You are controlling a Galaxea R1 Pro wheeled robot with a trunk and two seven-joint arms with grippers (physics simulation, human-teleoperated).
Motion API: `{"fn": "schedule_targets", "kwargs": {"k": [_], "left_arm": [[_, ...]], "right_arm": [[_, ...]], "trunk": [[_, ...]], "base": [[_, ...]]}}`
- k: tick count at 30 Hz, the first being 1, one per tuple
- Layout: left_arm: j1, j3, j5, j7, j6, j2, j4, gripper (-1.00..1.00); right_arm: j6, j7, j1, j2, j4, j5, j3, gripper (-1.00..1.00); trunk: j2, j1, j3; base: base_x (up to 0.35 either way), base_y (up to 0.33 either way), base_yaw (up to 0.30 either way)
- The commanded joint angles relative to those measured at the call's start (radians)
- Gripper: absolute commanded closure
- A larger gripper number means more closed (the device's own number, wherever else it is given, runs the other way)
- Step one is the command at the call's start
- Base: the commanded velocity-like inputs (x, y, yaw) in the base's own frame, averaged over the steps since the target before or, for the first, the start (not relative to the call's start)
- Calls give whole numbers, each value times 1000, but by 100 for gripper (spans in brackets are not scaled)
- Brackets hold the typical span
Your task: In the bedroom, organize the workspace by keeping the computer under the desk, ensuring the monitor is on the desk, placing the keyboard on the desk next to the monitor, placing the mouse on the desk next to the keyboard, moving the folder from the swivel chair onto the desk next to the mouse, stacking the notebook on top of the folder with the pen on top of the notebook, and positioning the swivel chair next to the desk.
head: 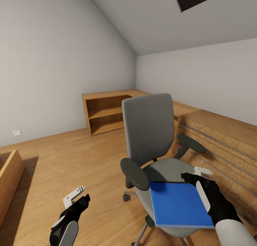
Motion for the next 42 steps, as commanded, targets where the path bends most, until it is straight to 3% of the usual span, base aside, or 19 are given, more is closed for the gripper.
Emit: {"fn": "schedule_targets", "kwargs": {"k": [1,21,42], "left_arm": [[-1,-1,6,7,3,0,-1,-100],[-1,-1,7,7,3,0,-1,-100],[-1,-1,7,7,3,0,4,-100]], "right_arm": [[4,-8,0,0,-1,-11,1,-100],[4,-8,0,1,-2,-9,3,-100],[4,-6,0,1,-2,-9,4,-100]], "trunk": [[-1,0,-3],[-1,0,-33],[-1,0,-35]], "base": [[0,0,0],[0,0,0],[-95,0,0]]}}
